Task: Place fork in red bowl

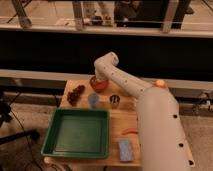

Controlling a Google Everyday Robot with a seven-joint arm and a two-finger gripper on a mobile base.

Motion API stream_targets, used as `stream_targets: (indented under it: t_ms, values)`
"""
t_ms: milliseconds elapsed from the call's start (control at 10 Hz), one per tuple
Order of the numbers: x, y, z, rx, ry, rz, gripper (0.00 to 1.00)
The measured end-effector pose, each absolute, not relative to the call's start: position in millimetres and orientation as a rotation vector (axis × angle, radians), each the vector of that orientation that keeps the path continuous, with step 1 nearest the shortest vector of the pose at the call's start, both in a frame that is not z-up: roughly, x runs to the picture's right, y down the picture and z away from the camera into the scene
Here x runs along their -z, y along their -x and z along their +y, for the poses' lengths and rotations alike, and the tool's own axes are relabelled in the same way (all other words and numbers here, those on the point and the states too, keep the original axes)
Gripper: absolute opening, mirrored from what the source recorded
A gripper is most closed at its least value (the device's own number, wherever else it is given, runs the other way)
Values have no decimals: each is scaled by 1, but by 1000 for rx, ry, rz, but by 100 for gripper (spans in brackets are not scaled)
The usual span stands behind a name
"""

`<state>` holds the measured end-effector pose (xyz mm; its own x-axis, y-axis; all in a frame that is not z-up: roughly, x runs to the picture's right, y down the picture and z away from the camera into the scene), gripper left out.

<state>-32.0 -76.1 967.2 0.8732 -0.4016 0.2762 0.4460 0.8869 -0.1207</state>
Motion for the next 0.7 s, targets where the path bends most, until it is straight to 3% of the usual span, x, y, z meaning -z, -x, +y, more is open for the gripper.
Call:
stream_targets:
  t_ms: [200,300,500,600,700]
  values:
    - [-958,31,-64,445,183,-248,23]
    - [-954,28,-56,443,185,-248,36]
    - [-956,26,-56,443,187,-249,49]
    - [-963,25,-61,445,189,-250,49]
    - [-967,24,-65,446,189,-248,43]
